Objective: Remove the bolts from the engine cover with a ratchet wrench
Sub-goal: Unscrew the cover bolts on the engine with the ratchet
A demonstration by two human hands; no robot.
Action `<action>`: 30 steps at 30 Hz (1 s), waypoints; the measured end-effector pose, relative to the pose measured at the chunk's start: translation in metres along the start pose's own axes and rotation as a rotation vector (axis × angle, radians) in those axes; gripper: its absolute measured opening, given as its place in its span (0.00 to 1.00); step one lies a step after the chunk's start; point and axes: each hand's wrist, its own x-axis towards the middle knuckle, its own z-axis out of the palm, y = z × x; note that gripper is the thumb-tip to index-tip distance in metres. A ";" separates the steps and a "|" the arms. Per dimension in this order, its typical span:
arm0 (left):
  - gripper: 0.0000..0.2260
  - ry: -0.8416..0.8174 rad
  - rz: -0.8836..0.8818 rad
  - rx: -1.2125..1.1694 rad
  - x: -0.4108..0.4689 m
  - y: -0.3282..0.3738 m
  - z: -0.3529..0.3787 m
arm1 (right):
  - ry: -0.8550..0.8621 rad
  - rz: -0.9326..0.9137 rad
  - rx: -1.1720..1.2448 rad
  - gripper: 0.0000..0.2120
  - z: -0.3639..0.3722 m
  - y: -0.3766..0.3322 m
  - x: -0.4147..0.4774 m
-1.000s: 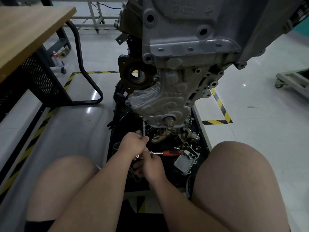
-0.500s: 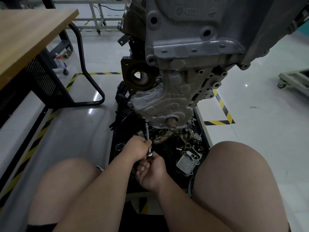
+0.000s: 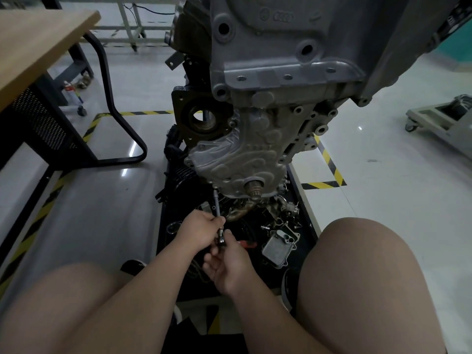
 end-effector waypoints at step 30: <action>0.14 -0.185 -0.087 -0.145 0.001 0.014 -0.005 | -0.159 0.109 0.320 0.21 -0.004 -0.003 -0.008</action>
